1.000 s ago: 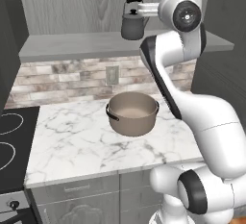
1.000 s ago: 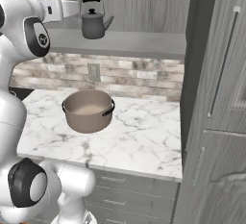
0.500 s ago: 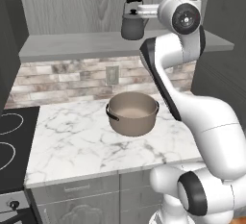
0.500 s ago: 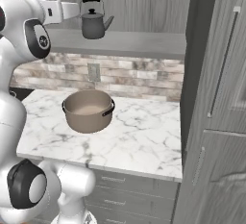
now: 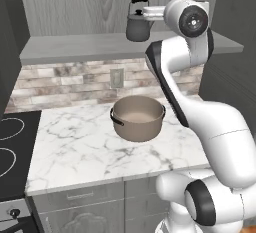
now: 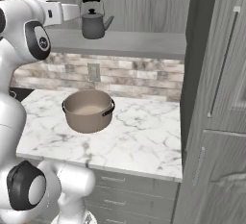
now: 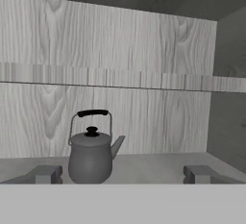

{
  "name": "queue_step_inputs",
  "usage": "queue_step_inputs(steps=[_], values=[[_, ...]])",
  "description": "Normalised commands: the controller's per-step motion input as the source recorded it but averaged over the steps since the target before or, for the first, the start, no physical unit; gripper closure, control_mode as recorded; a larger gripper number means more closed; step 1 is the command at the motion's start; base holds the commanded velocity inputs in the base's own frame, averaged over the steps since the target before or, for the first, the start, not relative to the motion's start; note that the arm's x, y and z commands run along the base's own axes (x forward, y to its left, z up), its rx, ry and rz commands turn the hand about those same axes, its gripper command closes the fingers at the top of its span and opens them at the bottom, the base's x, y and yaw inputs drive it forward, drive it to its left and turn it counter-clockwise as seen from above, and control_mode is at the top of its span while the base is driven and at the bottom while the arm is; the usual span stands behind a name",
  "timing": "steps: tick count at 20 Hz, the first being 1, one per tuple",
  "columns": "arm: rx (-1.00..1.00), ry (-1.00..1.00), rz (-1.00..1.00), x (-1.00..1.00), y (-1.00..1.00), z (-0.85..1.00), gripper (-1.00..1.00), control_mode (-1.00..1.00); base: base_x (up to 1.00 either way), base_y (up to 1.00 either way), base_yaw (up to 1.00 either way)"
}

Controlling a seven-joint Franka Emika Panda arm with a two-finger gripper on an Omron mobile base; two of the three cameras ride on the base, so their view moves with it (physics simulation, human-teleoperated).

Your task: Pick the kettle from the cabinet and place it on a stove burner. Then pick the pot from the counter and place it on another stove burner. Finally, turn both burners on.

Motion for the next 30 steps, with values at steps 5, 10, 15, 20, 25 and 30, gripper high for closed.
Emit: queue_step_inputs(steps=[5,10,15,20,25,30], values=[[0.00,0.00,-0.01,0.03,0.03,-0.02,-1.00,-1.00,0.00,0.00,0.00],[0.00,0.00,-0.01,0.05,0.02,-0.01,-1.00,-1.00,0.00,0.00,0.00],[0.00,0.00,-0.05,0.17,0.10,-0.06,-1.00,-1.00,0.00,0.00,0.00],[0.00,0.00,-0.06,0.30,0.10,-0.06,-1.00,-1.00,0.00,0.00,0.00],[0.00,0.00,-0.05,0.32,0.15,-0.09,-1.00,-1.00,0.00,0.00,0.00],[0.00,0.00,-0.06,0.33,0.17,-0.13,-1.00,-1.00,0.00,0.00,0.00]])
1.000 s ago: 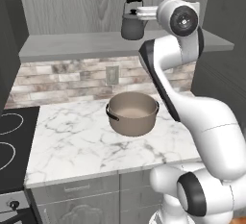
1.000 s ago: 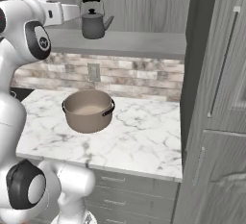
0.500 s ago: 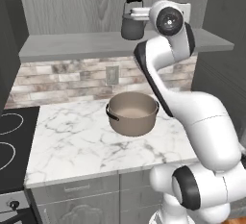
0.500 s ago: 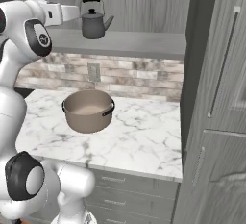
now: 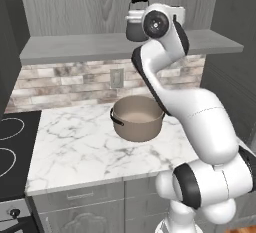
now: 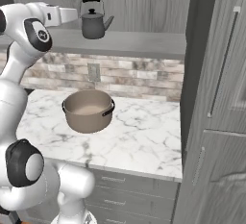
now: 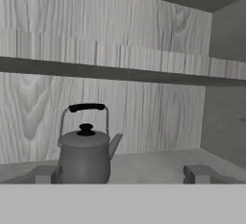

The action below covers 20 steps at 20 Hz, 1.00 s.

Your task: Pick the kettle from the cabinet and place it on a stove burner. Then pick the pot from the counter and place it on another stove burner. Finally, turn both burners on.

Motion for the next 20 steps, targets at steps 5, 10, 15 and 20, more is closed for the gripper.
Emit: queue_step_inputs(steps=[5,10,15,20], values=[[0.00,0.01,-0.04,0.28,0.06,-0.12,-1.00,-1.00,0.00,0.00,0.00],[0.00,0.00,-0.06,0.33,0.12,-0.04,-1.00,-1.00,0.00,0.00,0.00],[0.00,0.00,-0.06,0.29,0.15,0.00,-1.00,-1.00,0.00,0.00,0.00],[0.00,0.00,-0.06,0.28,0.08,0.00,-1.00,-1.00,0.00,0.00,0.00]])
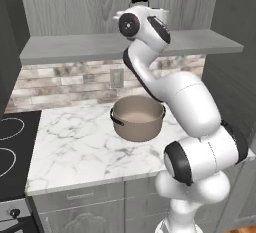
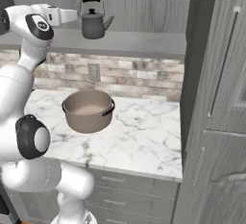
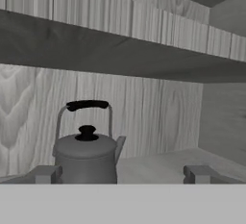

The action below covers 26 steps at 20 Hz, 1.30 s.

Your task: Pick the kettle from the cabinet and place it on a stove burner. Then pick the pot from the counter and place it on another stove burner. Finally, turn both burners on.

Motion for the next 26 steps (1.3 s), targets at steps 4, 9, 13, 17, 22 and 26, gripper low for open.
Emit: queue_step_inputs(steps=[4,9,13,17,22,26], values=[[0.00,0.00,-0.06,0.29,0.06,0.00,-1.00,-1.00,0.00,0.00,0.00],[0.00,0.00,-0.06,0.27,0.08,0.00,-1.00,-1.00,0.00,0.00,0.00],[0.00,0.00,-0.06,0.21,0.19,0.00,-1.00,-1.00,0.00,0.00,0.00],[0.00,0.00,-0.06,0.15,0.24,0.00,-1.00,-1.00,0.00,0.00,0.00],[0.00,0.00,-0.06,0.25,0.19,0.00,-1.00,-1.00,0.00,0.00,0.00],[0.00,0.00,-0.08,0.31,0.22,0.00,-1.00,-1.00,0.00,0.00,0.00]])
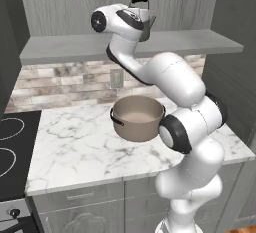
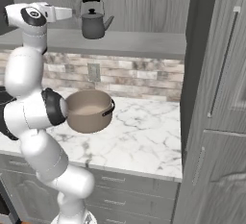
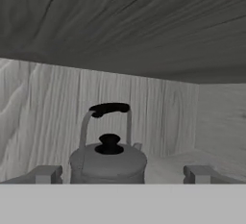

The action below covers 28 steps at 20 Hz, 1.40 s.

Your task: Pick the kettle from the cabinet and place it on a stove burner. Then pick the pot from the counter and place it on another stove burner. Finally, turn both burners on.

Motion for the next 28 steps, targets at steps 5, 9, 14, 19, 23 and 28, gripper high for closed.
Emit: queue_step_inputs(steps=[5,9,14,19,23,28], values=[[0.00,0.00,-0.08,0.32,0.15,0.00,-1.00,-1.00,0.00,0.00,0.00],[0.00,0.00,-0.07,0.29,0.07,0.00,-1.00,-1.00,0.00,0.00,0.00],[0.00,0.00,-0.07,0.28,0.04,0.00,-1.00,-1.00,0.00,0.00,0.00],[0.00,0.00,-0.07,0.30,0.01,0.00,-1.00,-1.00,0.00,0.00,0.00],[0.00,0.00,-0.05,0.18,-0.02,0.00,-1.00,-1.00,0.00,0.00,0.00],[0.00,0.00,-0.01,0.06,-0.29,-0.02,-1.00,-1.00,0.00,0.00,0.00]])
